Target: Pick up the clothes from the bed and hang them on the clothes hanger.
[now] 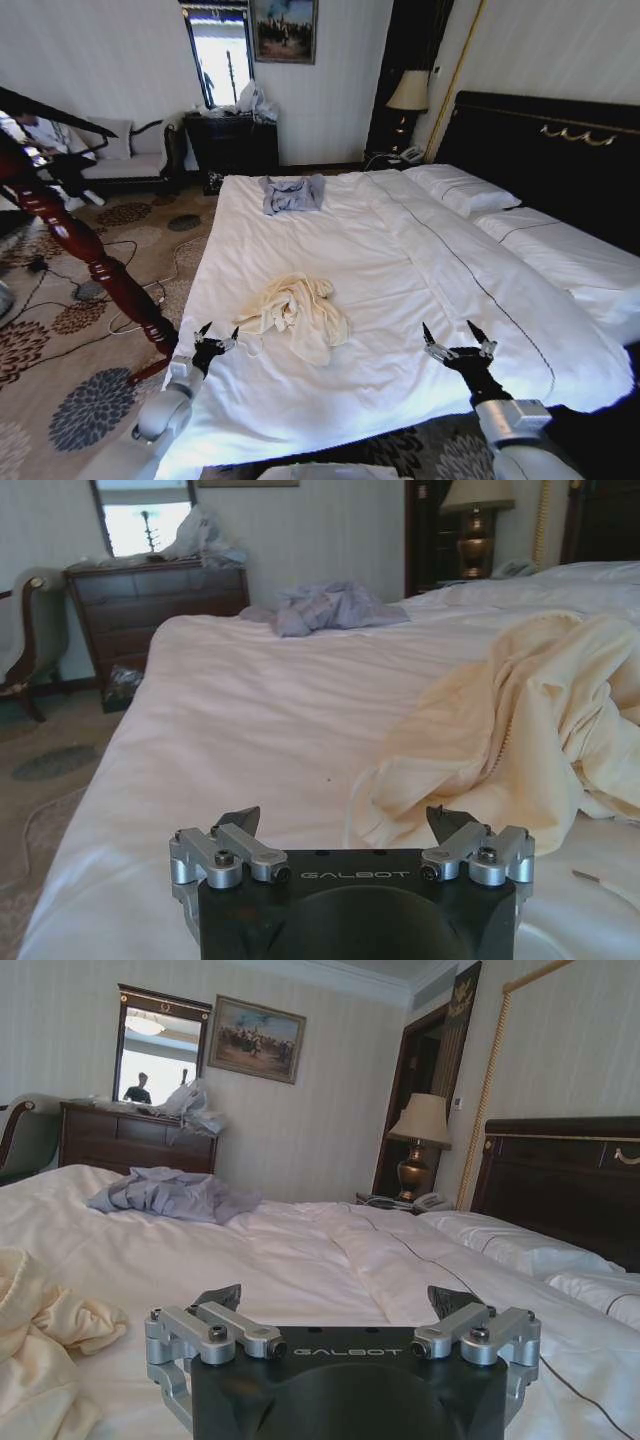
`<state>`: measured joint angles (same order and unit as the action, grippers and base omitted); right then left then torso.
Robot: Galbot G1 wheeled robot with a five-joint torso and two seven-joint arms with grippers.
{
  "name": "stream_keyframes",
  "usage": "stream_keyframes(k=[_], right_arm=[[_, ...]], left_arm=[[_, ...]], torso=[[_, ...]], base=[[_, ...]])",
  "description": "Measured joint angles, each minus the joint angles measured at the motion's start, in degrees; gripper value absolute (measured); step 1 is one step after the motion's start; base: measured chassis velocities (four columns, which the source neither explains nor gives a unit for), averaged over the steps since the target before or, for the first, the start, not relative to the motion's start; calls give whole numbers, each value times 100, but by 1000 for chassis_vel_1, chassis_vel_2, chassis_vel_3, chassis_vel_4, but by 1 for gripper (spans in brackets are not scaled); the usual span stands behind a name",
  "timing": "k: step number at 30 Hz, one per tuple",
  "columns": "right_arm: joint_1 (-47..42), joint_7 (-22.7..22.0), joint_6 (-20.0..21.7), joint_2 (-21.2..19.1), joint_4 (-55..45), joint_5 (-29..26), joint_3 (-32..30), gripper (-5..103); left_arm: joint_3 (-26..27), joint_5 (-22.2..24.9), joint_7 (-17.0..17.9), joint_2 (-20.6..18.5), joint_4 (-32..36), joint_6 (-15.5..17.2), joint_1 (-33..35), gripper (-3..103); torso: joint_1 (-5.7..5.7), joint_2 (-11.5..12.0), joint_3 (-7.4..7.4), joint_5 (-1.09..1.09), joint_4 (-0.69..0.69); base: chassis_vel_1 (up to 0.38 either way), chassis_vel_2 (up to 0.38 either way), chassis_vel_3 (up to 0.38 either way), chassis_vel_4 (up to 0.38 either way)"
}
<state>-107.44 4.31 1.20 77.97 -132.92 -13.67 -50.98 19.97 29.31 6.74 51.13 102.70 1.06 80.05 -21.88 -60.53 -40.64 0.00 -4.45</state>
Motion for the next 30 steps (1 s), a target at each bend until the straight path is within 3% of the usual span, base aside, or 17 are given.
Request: stream_keyframes(k=[12, 21, 24, 27, 30], right_arm=[[2, -10, 8, 13, -20, -8, -46, 100], [6, -17, 25, -11, -18, -22, -65, 100], [14, -22, 25, -4, -7, -12, -31, 100], [29, -27, 25, -6, -1, -1, -5, 100], [38, -29, 27, -13, 0, -2, -2, 100]], left_arm=[[-663, -73, 1, 13, -521, 10, -639, 78], [-882, -133, 4, 30, -681, -96, -977, 41], [-885, -143, 7, 1, -684, -104, -941, 36], [-859, -156, 7, -9, -683, -113, -840, 19], [-852, -215, 4, -10, -668, -144, -786, 15]], torso=[[0, 0, 1, 0, 1], [0, 0, 1, 0, -1], [0, 0, 1, 1, 0], [0, 0, 1, 0, 0], [0, 0, 1, 0, 1]], base=[[0, 0, 0, 0], [0, 0, 0, 0], [0, 0, 0, 0], [0, 0, 0, 0], [0, 0, 0, 0]])
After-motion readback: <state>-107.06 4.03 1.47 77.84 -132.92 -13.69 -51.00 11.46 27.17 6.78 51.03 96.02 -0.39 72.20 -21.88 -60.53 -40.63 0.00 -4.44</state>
